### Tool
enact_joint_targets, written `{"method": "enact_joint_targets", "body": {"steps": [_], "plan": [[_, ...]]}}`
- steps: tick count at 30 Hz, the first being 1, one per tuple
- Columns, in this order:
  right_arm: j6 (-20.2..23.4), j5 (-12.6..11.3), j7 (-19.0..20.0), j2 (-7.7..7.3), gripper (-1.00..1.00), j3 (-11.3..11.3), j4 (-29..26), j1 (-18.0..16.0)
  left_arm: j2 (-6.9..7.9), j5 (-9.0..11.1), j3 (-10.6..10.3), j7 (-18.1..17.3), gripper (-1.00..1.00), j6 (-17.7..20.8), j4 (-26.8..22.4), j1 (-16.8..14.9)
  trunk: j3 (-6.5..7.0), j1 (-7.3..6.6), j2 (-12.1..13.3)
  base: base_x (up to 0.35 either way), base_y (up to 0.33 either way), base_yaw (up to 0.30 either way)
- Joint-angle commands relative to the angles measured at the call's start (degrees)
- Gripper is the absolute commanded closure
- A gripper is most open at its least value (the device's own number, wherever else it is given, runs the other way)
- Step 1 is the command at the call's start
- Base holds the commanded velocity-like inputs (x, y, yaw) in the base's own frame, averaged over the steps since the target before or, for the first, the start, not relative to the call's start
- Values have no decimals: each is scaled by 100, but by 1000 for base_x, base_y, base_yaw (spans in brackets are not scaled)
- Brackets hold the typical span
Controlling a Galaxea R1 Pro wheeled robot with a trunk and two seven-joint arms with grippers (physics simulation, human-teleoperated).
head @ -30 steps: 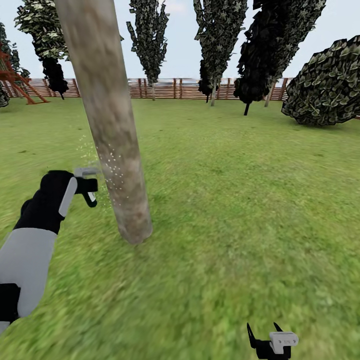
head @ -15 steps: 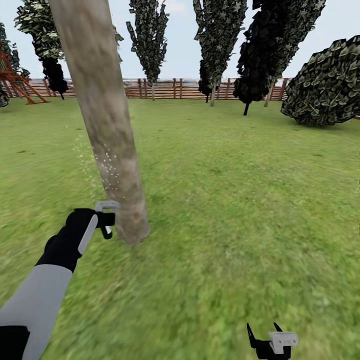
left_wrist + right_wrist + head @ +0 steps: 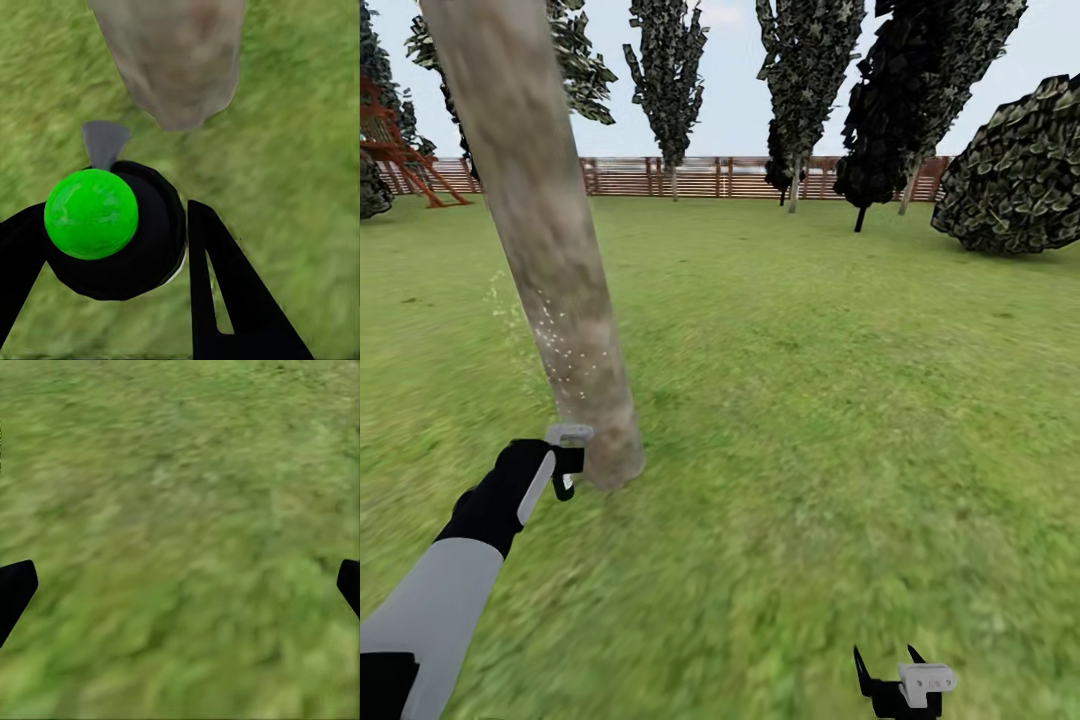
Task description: In the garden, pick up the pesticide atomizer on the floor and spray pesticide onto both trees until each tree trunk is fully covered.
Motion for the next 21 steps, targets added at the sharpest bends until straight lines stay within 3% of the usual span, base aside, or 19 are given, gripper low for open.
{"method": "enact_joint_targets", "body": {"steps": [1, 19, 21], "plan": [[-1, 0, 0, 0, -100, 0, 0, 0, -3, 9, 0, 25, 100, -2, 10, 1, 0, 0, 0, 92, -272, 271], [-7, 0, 0, 0, -100, 0, 0, 0, 16, 17, 6, 276, 100, -100, 33, 3, 0, 0, 0, 36, -272, 33], [-7, 0, 0, 0, -100, 0, 0, 0, 21, 26, 152, 282, 100, -100, 35, 9, 0, 0, 0, -115, -270, 267]]}}
